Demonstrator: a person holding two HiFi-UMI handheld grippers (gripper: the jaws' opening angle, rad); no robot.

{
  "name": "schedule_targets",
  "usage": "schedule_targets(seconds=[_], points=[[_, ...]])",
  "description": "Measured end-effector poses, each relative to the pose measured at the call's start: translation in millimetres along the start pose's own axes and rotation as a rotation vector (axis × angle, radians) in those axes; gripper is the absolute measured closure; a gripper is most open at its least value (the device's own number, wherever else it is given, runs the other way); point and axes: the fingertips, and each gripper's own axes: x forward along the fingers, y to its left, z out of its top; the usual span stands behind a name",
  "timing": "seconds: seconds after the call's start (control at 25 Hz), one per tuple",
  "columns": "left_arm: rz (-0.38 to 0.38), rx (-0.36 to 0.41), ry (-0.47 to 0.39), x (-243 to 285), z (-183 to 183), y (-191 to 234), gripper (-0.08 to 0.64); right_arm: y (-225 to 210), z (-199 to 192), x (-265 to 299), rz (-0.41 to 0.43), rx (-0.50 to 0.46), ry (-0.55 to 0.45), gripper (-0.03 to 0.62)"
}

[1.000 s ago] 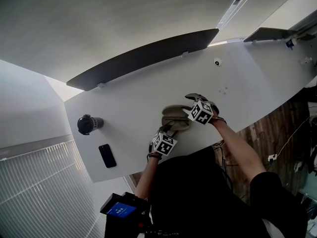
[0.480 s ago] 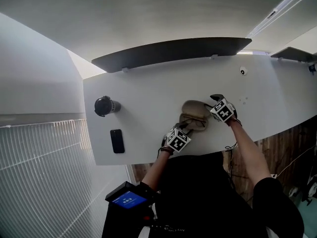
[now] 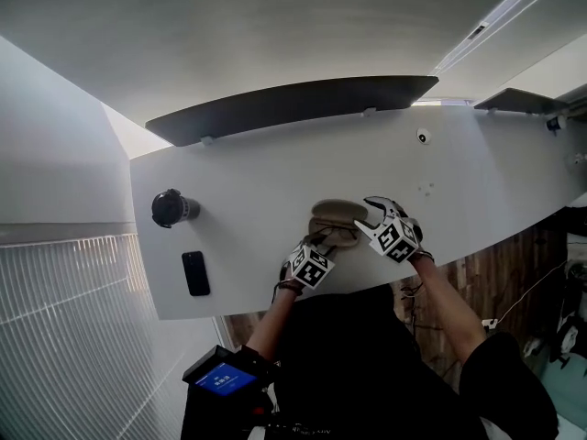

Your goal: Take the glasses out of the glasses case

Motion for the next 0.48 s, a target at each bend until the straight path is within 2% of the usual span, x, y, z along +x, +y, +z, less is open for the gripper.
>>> schedule_targets(seconds=[0.12, 0.24, 0.32, 0.4, 0.48], points=[[-0.005, -0.002, -0.007, 1, 2, -1, 0.399, 35, 21, -18, 0.023, -0.129, -0.017, 0.351], [-0.001, 0.002, -0.007, 0, 2, -1, 0.399, 71, 16, 4, 0.112, -0.276, 0.063, 0.353], [0.004, 0.003, -0.006, 1, 1, -1, 0.399, 83, 6, 26, 0.177, -0.278, 0.135, 0.353], [0.003, 0.007, -0.004, 2, -1, -3, 0.399, 90, -3, 43, 0.249, -0.209, 0.2, 0.356], [-0.001, 0.016, -0.003, 4, -1, -5, 0.399, 89, -9, 54, 0.257, -0.187, 0.249, 0.371]])
